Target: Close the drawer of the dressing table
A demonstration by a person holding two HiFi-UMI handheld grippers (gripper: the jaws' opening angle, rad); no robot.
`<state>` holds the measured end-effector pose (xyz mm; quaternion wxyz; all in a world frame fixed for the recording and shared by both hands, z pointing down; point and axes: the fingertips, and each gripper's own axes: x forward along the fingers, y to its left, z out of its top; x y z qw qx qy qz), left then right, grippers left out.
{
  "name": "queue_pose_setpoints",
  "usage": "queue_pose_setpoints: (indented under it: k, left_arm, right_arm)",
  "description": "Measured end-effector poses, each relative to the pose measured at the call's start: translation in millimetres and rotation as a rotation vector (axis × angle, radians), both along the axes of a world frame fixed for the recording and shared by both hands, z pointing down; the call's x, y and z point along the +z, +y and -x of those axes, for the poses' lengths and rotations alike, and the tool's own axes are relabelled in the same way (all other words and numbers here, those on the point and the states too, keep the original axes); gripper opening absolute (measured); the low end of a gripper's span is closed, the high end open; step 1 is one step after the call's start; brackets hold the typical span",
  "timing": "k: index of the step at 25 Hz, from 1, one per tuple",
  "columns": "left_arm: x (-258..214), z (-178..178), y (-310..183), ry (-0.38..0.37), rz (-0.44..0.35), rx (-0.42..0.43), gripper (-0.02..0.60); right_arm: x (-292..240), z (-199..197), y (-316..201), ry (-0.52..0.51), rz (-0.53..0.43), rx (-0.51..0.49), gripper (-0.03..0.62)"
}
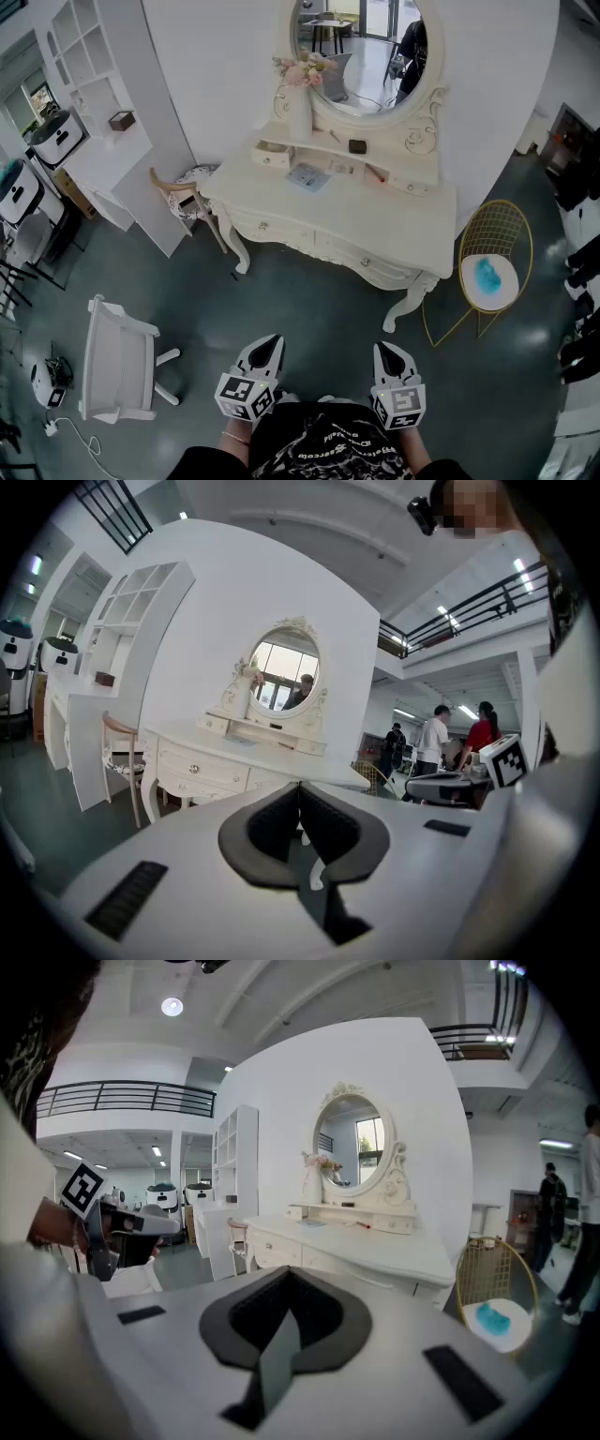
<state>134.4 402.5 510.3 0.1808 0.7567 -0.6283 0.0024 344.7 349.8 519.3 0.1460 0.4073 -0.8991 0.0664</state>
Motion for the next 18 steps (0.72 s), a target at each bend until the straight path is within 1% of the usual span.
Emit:
queue_pose_setpoints:
  k: [5,9,13,18]
  left_arm:
    - [0,-12,-2,0.012,-0.002,0.002,0.017]
    - [7,-22,1,0.009,0.014,0.010,0.017]
    - [9,-24,6,0.001,0.033,0.004,0.017]
    - [11,-18,4,-0.005,0.034,-0.011,0.017]
  right_arm:
    - [6,-5,0,0.017,0.022,-0.014,0.009]
    - [11,-9,1,-0.003,0.046,-0.028,0.009]
    - [9,-14,0,-0.003,0.049,-0.029,0.011]
    - [13,-11,-2,-0.012,0.061,-0.030,0.011]
